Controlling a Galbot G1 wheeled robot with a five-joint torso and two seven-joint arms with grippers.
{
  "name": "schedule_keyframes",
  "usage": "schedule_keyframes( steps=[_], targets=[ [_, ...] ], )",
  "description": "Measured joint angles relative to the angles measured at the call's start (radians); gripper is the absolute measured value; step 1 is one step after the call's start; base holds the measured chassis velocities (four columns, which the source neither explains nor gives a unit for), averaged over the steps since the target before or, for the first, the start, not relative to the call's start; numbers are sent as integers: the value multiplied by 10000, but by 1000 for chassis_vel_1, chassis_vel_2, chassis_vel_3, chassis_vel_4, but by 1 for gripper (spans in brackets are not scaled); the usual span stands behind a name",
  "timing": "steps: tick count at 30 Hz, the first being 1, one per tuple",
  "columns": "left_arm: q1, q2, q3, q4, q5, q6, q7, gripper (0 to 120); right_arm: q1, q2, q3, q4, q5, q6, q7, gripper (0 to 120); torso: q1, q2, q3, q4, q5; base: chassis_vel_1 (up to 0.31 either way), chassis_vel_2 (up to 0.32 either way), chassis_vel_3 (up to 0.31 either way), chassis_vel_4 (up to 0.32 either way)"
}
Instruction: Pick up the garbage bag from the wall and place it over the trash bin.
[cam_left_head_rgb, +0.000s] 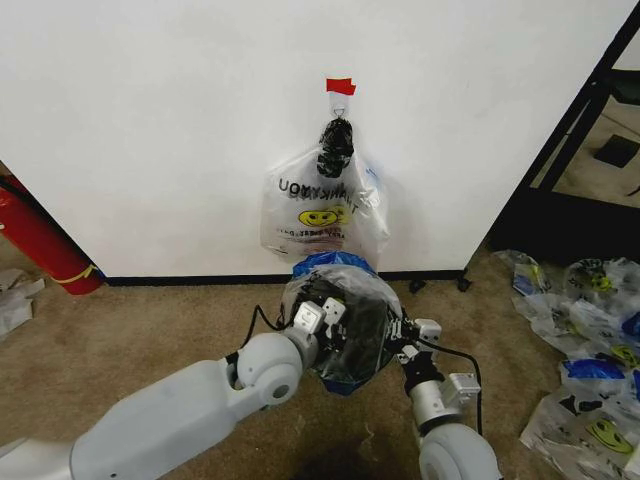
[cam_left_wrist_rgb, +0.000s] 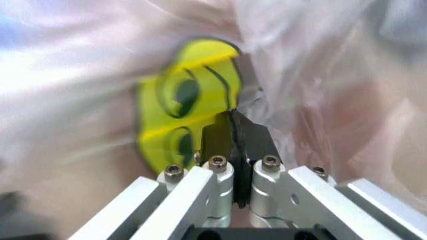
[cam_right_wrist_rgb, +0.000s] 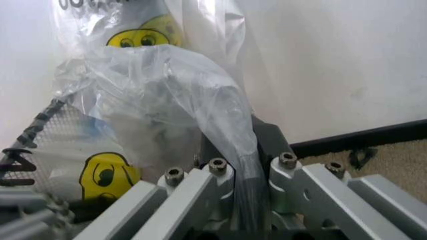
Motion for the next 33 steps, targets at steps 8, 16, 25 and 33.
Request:
schedule_keyframes(
  steps=[8, 16, 25, 33],
  targets=[
    [127, -93, -427, -142, -130, -368, -250, 0, 164, 48, -47, -127, 127, -60, 1, 1, 0, 0, 0, 1, 0, 0, 0, 0, 0],
    [121, -855, -158, 615, 139, -586, -432, 0, 191, 117, -182, -109, 132, -114, -15, 1, 0, 0, 0, -1, 1, 0, 0, 0, 0],
    [-31, -885, -85, 1193, 0, -577, -452, 0, 97, -185, -64, -44, 421, -81, -50, 1, 0, 0, 0, 0, 1, 0, 0, 0, 0],
    [77, -980, 269, 1351, -38, -409, -496, 0, 171, -135, -138, 29, 446, -119, -45, 1, 0, 0, 0, 0, 0, 0, 0, 0, 0]
  ],
)
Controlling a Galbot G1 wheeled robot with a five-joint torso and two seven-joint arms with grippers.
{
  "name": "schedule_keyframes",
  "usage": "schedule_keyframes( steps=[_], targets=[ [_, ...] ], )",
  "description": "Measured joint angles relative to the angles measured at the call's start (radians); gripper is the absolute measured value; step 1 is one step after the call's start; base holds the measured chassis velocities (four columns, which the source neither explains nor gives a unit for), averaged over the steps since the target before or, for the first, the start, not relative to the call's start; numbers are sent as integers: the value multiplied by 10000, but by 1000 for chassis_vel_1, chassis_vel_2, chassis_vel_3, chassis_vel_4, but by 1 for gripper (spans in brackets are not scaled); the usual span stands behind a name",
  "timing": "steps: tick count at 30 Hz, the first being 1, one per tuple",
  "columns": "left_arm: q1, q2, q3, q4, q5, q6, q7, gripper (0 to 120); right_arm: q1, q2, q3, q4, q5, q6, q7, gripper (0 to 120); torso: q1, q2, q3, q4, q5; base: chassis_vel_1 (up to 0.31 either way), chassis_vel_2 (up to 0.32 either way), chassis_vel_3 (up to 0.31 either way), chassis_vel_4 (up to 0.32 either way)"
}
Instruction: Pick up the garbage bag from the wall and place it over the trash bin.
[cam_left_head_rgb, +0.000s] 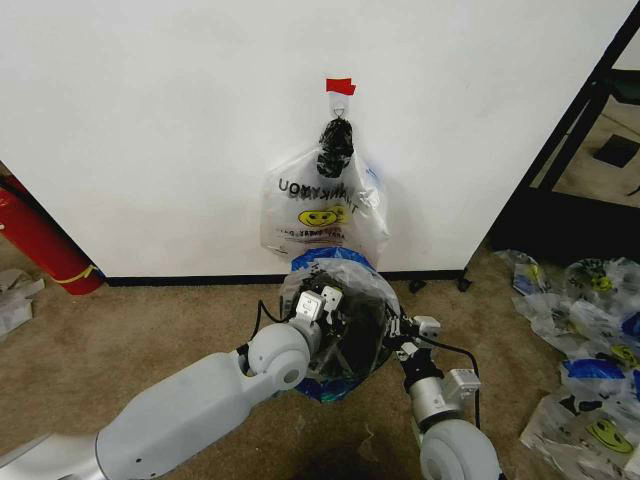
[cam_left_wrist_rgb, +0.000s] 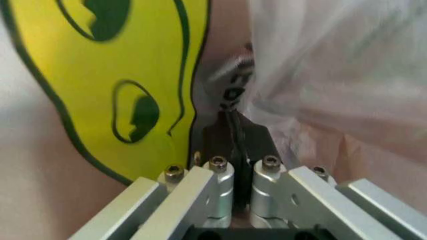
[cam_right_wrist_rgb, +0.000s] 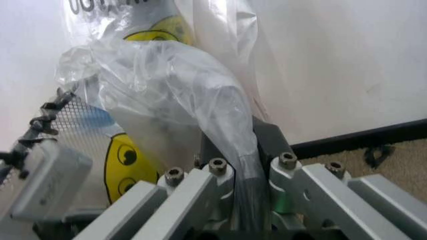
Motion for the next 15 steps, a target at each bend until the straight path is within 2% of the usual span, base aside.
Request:
schedule_keyframes(
  steps=[15],
  targets=[
    [-181, 86, 394, -198, -95, 357, -9, 0, -83, 23, -80, -110, -641, 227, -127, 1, 0, 0, 0, -1, 0, 0, 0, 0, 0]
  ],
)
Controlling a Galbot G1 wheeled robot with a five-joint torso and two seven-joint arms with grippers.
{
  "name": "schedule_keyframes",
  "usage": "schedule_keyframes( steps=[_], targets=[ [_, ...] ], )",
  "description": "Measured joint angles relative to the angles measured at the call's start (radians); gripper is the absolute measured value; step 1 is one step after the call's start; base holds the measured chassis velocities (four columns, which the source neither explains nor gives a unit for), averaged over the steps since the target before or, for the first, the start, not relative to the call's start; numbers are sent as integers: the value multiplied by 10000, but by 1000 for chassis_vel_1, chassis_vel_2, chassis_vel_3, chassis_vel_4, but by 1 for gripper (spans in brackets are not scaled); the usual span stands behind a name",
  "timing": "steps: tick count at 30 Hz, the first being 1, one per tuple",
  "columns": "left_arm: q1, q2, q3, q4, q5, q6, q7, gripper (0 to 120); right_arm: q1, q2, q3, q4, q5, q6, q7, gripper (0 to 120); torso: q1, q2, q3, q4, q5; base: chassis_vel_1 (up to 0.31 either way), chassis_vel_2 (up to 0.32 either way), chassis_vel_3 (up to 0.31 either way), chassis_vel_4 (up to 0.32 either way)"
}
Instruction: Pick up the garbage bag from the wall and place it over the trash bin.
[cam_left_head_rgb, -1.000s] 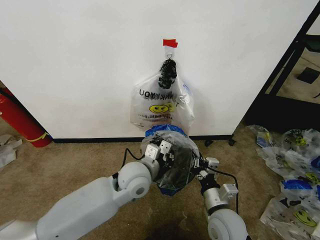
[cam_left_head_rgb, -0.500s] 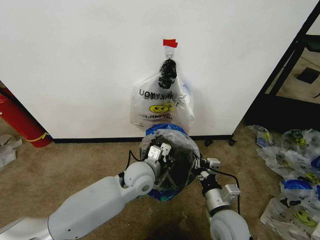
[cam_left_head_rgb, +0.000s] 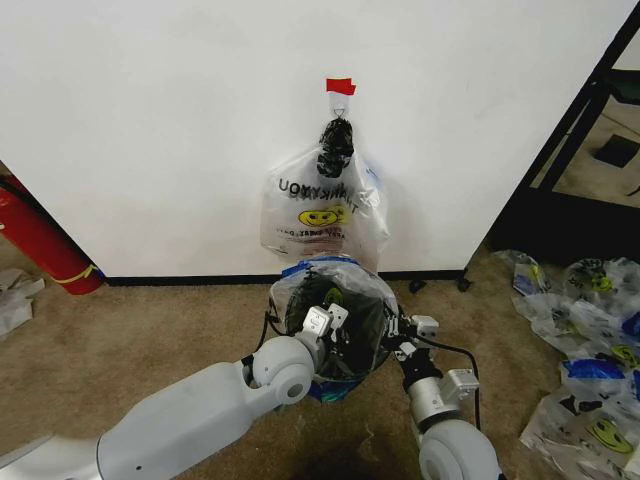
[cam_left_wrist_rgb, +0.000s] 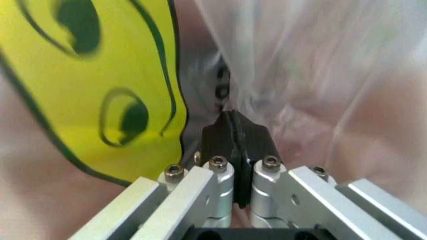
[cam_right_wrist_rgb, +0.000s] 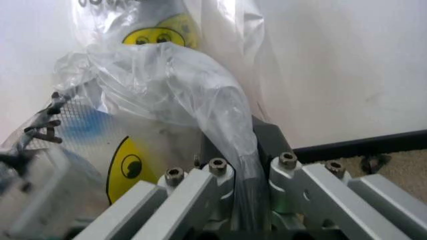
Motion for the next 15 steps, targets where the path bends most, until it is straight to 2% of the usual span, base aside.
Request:
schedule_keyframes(
  steps=[9, 15],
  targets=[
    [-163, 337, -275, -719, -412, -140, -52, 0, 42, 87, 52, -241, 21, 59, 28, 1, 0, 0, 0, 2, 0, 0, 0, 0, 0],
    [-298, -159, -154, -182, -354, -209, -161, 0, -34, 146, -81, -112, -31, 60, 12, 1, 0, 0, 0, 0, 1, 0, 0, 0, 0]
  ],
)
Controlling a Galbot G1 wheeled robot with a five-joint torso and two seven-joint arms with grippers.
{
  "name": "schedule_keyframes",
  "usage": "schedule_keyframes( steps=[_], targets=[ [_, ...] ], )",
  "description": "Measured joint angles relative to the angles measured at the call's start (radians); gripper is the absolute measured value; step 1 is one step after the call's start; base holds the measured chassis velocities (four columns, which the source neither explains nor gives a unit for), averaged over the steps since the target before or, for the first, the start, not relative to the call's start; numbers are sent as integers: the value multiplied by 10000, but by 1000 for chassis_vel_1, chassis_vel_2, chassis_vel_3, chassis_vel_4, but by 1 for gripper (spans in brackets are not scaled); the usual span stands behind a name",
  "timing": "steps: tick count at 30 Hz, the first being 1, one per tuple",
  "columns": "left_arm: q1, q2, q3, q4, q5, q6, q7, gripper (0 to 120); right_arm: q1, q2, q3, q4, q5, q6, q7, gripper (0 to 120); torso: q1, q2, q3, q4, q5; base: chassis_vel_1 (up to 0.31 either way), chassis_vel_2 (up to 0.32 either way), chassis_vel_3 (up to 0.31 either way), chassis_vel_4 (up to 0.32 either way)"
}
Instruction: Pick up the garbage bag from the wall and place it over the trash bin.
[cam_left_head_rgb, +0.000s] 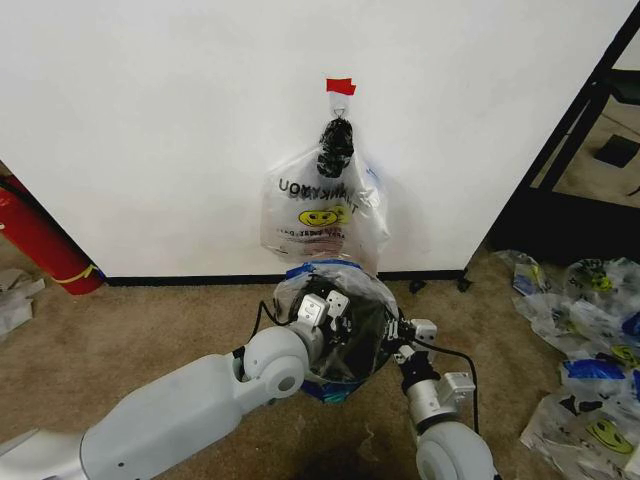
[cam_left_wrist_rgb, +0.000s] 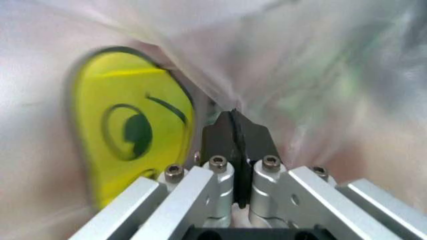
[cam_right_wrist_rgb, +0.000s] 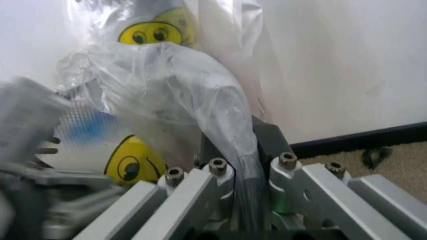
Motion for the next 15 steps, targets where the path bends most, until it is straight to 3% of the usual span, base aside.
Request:
schedule_keyframes(
  steps=[7, 15],
  targets=[
    [-138, -476, 57, 881, -512, 36, -195, 0, -186, -75, -157, 202, -613, 221, -141, 1, 0, 0, 0, 0, 0, 0, 0, 0, 0],
    [-145, -614, 111, 795, -785, -163, -186, 0, -142, -48, -167, 148, -377, 203, -118, 1, 0, 0, 0, 1, 0, 0, 0, 0, 0]
  ],
)
